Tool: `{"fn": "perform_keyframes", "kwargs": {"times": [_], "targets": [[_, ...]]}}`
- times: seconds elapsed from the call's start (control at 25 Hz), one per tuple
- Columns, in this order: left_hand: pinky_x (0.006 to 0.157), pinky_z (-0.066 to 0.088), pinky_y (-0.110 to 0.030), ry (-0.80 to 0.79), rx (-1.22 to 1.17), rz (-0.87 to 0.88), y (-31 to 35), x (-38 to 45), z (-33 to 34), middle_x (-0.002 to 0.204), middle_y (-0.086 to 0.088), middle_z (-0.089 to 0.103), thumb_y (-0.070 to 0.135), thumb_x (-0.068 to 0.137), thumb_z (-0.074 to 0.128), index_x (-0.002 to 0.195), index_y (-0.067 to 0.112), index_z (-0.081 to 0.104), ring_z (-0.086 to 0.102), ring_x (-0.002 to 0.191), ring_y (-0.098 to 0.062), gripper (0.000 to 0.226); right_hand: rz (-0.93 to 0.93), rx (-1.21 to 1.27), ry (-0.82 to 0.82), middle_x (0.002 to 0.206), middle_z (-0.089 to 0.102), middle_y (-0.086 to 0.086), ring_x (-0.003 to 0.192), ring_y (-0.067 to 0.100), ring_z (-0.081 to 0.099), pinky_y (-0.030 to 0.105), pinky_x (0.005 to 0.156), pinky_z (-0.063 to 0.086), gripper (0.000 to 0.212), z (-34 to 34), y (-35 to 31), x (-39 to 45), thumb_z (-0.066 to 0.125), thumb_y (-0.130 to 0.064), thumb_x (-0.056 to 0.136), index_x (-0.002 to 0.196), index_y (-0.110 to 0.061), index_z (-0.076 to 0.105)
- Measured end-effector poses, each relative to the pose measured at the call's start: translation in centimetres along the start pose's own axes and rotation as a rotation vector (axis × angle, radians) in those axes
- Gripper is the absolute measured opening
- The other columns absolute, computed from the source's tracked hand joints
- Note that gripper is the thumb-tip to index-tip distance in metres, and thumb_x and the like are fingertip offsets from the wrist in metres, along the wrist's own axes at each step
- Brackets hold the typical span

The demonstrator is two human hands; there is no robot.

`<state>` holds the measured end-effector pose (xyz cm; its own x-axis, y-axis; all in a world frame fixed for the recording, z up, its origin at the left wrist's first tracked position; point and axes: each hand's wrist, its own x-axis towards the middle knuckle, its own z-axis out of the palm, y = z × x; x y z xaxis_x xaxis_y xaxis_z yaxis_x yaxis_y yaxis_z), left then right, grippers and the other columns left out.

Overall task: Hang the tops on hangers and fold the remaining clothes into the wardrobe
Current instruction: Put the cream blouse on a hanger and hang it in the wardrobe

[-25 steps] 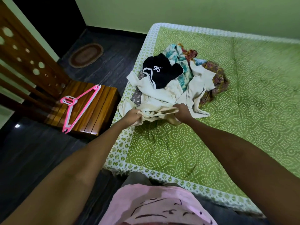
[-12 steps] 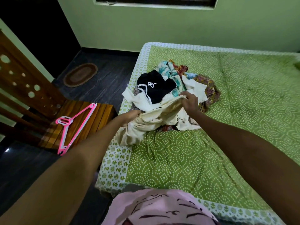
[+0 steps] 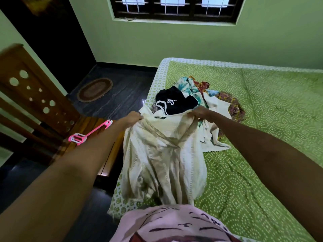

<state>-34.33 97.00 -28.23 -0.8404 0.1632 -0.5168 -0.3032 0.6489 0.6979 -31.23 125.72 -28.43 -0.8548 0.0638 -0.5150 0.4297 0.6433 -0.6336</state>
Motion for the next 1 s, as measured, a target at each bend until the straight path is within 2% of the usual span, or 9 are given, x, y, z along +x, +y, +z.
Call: {"fn": "perform_keyframes", "kwargs": {"times": [0.12, 0.2, 0.28, 0.4, 0.48, 0.6, 0.68, 0.8, 1.0], "targets": [[0.057, 0.023, -0.030, 0.146, 0.247, 0.177, -3.0, 1.2, 0.3, 0.063, 0.001, 0.033, 0.009, 0.097, 0.045, 0.060, 0.011, 0.035, 0.032, 0.058, -0.009, 0.038, -0.269, -0.022, 0.101, 0.116, 0.054, 0.009, 0.100, 0.021, 0.051, 0.030, 0.077, 0.041, 0.038, 1.9, 0.4, 1.3, 0.061, -0.006, 0.089, 0.126, -0.007, 0.052], [0.055, 0.025, -0.027, 0.092, 0.275, 0.141, -4.9, 1.8, 0.3, 0.060, 0.000, 0.032, 0.007, 0.096, 0.046, 0.057, 0.014, 0.033, 0.034, 0.056, -0.006, 0.042, -0.189, 0.048, 0.110, 0.096, 0.055, 0.009, 0.079, 0.020, 0.050, 0.028, 0.065, 0.039, 0.021, 3.2, 0.3, 1.3, 0.061, -0.005, 0.086, 0.107, -0.001, 0.059], [0.050, 0.033, -0.020, -0.120, 0.231, -0.040, -6.7, 1.7, -0.3, 0.059, -0.002, 0.040, 0.005, 0.095, 0.047, 0.059, 0.012, 0.041, 0.038, 0.055, -0.007, 0.038, -0.043, -0.105, -0.079, 0.081, 0.050, 0.007, 0.067, 0.015, 0.045, 0.023, 0.056, 0.038, 0.013, 4.2, 0.0, 1.7, 0.058, -0.013, 0.090, 0.089, 0.000, 0.059], [0.047, 0.039, -0.019, -0.409, 0.161, -0.270, -7.5, 0.2, -0.2, 0.065, -0.004, 0.050, 0.010, 0.098, 0.041, 0.066, 0.009, 0.048, 0.044, 0.057, -0.012, 0.033, 0.260, -0.389, -0.526, 0.100, 0.056, 0.010, 0.086, 0.024, 0.054, 0.031, 0.078, 0.046, 0.024, 4.9, -0.8, 2.3, 0.053, -0.024, 0.093, 0.107, -0.005, 0.058], [0.047, 0.036, -0.017, -0.231, -0.005, -0.177, -7.9, 1.1, 0.4, 0.066, -0.003, 0.048, 0.008, 0.097, 0.044, 0.063, 0.012, 0.044, 0.043, 0.059, -0.010, 0.035, 0.363, -0.361, -0.498, 0.091, 0.058, 0.013, 0.079, 0.026, 0.056, 0.039, 0.081, 0.047, 0.021, 5.3, -1.6, 3.5, 0.052, -0.023, 0.093, 0.101, -0.004, 0.057], [0.050, 0.037, -0.014, 0.079, -0.170, -0.044, -8.0, 2.7, 0.3, 0.076, -0.005, 0.050, 0.011, 0.095, 0.051, 0.077, 0.010, 0.052, 0.048, 0.067, -0.012, 0.019, 0.154, -0.340, 0.027, 0.072, 0.055, 0.013, 0.062, 0.025, 0.052, 0.033, 0.068, 0.044, 0.019, 6.0, -2.3, 6.9, 0.048, -0.018, 0.090, 0.093, 0.000, 0.055], [0.069, 0.041, -0.023, 0.036, -0.191, -0.073, -9.4, 4.2, 0.1, 0.096, -0.004, 0.052, 0.016, 0.095, 0.053, 0.106, 0.008, 0.053, 0.053, 0.090, -0.021, 0.015, 0.142, -0.305, 0.135, 0.095, 0.063, 0.022, 0.078, 0.028, 0.058, 0.034, 0.070, 0.044, 0.034, 7.3, -2.8, 9.3, 0.053, -0.022, 0.085, 0.107, 0.004, 0.057], [0.088, 0.039, -0.029, -0.012, -0.235, -0.167, -13.2, 5.8, -0.1, 0.121, -0.004, 0.049, 0.017, 0.094, 0.055, 0.128, 0.005, 0.044, 0.048, 0.115, -0.024, 0.037, 0.165, -0.418, 0.060, 0.128, 0.049, 0.026, 0.116, 0.036, 0.051, 0.038, 0.092, 0.043, 0.052, 12.2, -3.7, 12.3, 0.061, -0.023, 0.084, 0.125, 0.005, 0.045], [0.092, 0.036, -0.024, 0.067, -0.337, -0.341, -23.2, 6.2, -1.6, 0.135, -0.008, 0.043, 0.021, 0.094, 0.055, 0.141, 0.004, 0.035, 0.045, 0.124, -0.025, 0.053, -0.072, -0.600, -0.293, 0.144, 0.035, 0.021, 0.134, 0.032, 0.034, 0.035, 0.105, 0.032, 0.063, 25.1, -7.3, 15.8, 0.061, -0.026, 0.089, 0.141, -0.001, 0.035]]}}
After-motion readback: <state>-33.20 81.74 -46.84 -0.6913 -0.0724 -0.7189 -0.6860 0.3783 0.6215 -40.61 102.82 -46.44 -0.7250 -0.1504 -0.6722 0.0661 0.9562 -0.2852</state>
